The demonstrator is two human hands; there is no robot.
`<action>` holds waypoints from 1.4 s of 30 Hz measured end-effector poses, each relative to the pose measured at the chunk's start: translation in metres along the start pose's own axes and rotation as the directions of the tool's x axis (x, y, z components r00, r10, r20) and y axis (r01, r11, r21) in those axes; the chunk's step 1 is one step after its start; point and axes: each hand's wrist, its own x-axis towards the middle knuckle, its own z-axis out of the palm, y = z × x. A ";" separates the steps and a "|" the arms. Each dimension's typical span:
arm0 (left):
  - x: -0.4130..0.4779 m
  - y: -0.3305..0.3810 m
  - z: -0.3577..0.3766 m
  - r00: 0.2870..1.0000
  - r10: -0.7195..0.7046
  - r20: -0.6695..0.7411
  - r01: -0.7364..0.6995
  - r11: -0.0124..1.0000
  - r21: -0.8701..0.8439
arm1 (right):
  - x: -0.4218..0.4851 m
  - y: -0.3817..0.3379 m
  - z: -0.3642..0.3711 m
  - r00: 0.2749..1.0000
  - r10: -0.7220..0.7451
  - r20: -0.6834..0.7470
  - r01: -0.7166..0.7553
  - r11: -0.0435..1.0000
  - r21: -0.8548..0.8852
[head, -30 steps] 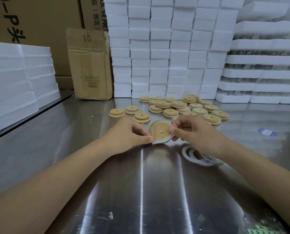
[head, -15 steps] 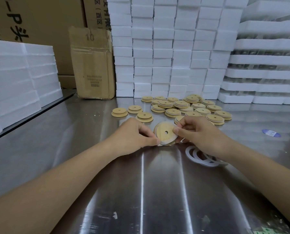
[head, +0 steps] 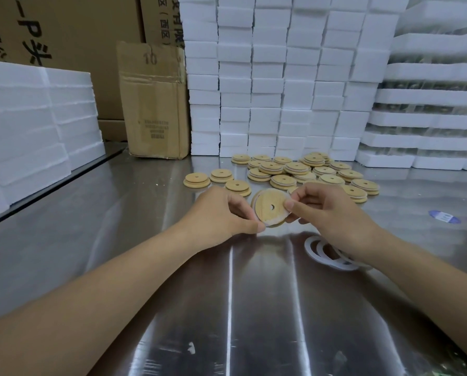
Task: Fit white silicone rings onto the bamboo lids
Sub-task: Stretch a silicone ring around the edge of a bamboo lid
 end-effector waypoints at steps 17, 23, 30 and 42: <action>0.007 -0.001 -0.012 0.994 -0.068 0.088 0.073 0.996 -0.053 | 0.004 0.003 -0.007 0.991 -0.093 0.101 0.106 0.985 -0.136; 0.006 0.001 -0.009 0.995 -0.068 0.072 0.073 0.995 -0.062 | 0.006 0.007 -0.017 0.983 -0.040 0.181 0.062 0.991 -0.120; 0.003 -0.008 -0.008 0.994 -0.048 0.101 0.060 0.991 -0.123 | 0.000 0.005 -0.004 0.977 -0.045 0.209 0.115 0.935 -0.336; 0.006 -0.011 0.008 0.994 0.102 0.037 -0.097 0.990 -0.101 | -0.009 -0.013 0.009 0.987 -0.156 0.040 0.161 0.962 -0.221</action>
